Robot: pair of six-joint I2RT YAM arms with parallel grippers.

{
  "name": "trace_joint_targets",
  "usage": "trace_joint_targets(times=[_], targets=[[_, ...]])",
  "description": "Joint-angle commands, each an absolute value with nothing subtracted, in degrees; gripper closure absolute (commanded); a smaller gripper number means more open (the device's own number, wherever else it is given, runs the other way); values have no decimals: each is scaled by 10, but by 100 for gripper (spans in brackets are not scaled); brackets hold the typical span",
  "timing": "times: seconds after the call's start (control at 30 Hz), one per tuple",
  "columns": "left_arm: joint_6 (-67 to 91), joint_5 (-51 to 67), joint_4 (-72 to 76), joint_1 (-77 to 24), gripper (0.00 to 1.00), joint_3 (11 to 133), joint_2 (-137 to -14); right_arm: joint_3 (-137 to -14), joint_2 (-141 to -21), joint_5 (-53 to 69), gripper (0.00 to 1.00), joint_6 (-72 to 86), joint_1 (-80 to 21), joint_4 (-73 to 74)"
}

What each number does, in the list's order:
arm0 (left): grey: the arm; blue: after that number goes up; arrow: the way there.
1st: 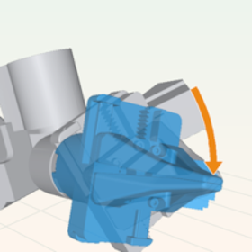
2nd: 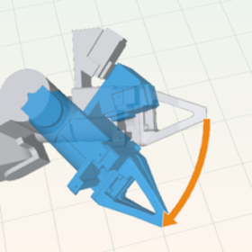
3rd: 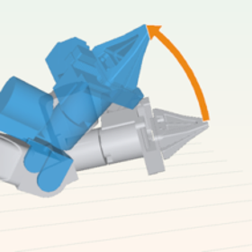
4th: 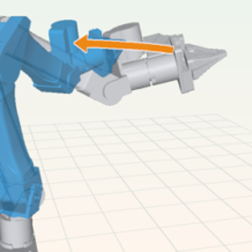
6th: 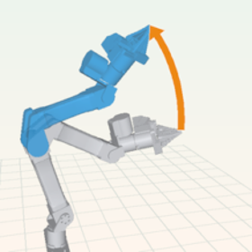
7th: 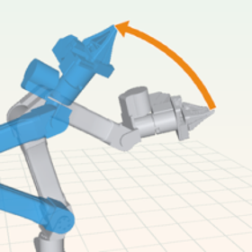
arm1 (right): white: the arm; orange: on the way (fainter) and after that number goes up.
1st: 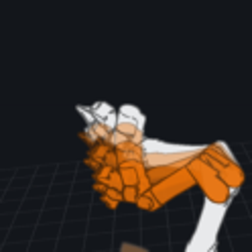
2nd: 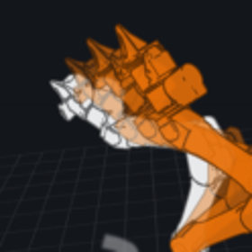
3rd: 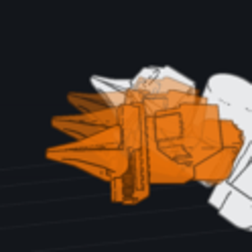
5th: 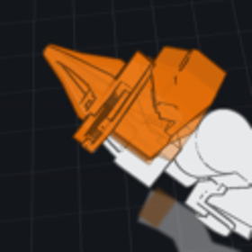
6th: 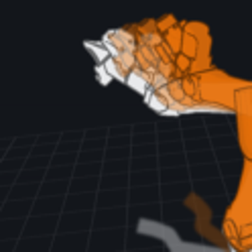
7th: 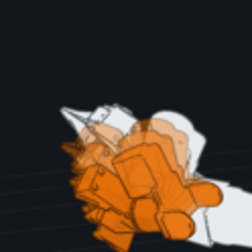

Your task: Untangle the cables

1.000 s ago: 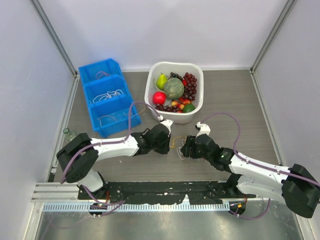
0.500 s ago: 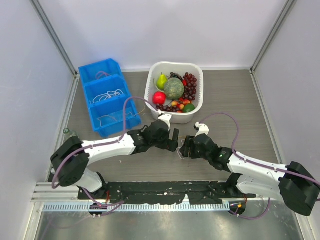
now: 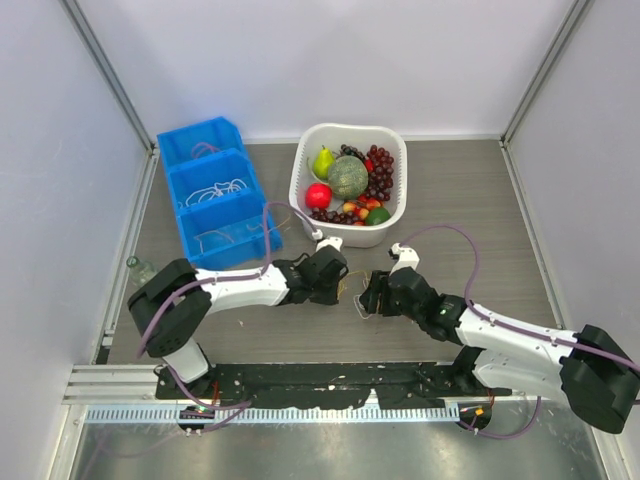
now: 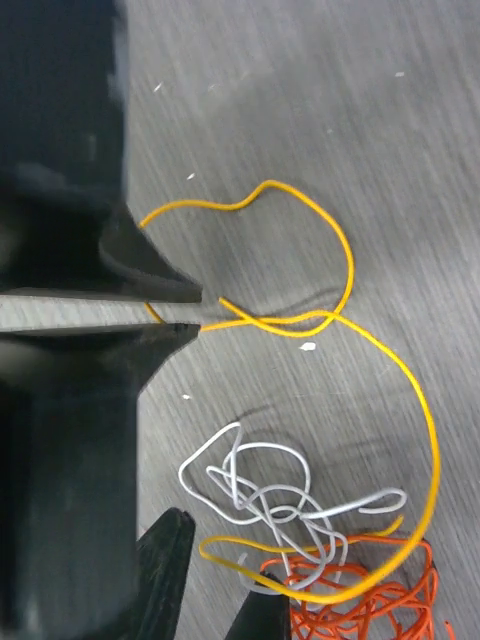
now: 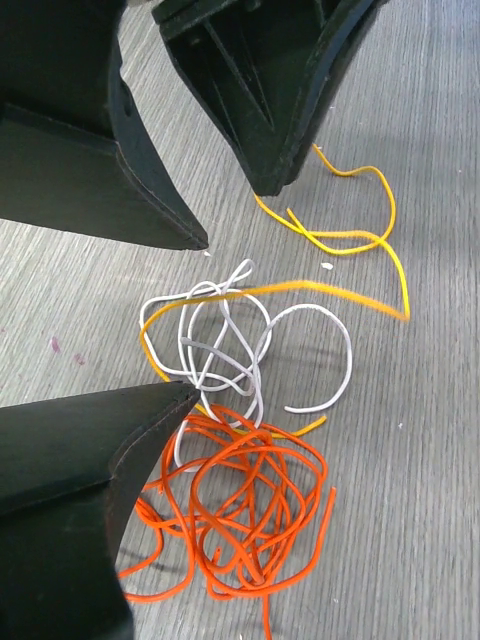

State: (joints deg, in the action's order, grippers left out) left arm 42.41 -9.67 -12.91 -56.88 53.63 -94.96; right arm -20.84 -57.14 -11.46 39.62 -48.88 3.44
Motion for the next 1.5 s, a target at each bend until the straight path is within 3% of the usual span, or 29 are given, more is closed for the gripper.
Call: trace_joint_targets(times=[0.0,0.03,0.3,0.33,0.37,0.43,0.5,0.63,0.73,1.33,1.43,1.47], targets=[[412,-75,-103,-570,97,525,-895,-223,-588,-125,39,394,-486,7],[405,-82,-105,-570,100,525,-882,-226,-591,-122,39,393,-486,7],[273,-11,-10,-577,100,498,-684,-260,-643,-197,41,412,-487,43],[264,-19,-10,-578,100,499,-658,-262,-651,-209,44,417,-487,47],[260,-27,-14,-578,100,501,-637,-265,-655,-213,59,416,-486,48],[251,-46,-23,-578,100,506,-596,-265,-656,-215,71,414,-486,50],[261,-77,-53,-577,100,515,-572,-264,-651,-209,71,410,-487,50],[305,-134,-142,-576,47,543,-598,-254,-622,-165,66,382,-488,35],[329,-117,-135,-575,33,524,-622,-257,-610,-160,61,370,-488,47],[352,-40,-58,-575,21,478,-664,-218,-623,-95,66,379,-492,4],[352,-36,-49,-575,22,475,-668,-218,-627,-89,85,380,-491,4],[350,-34,-47,-575,21,475,-669,-219,-627,-84,98,381,-492,4]])
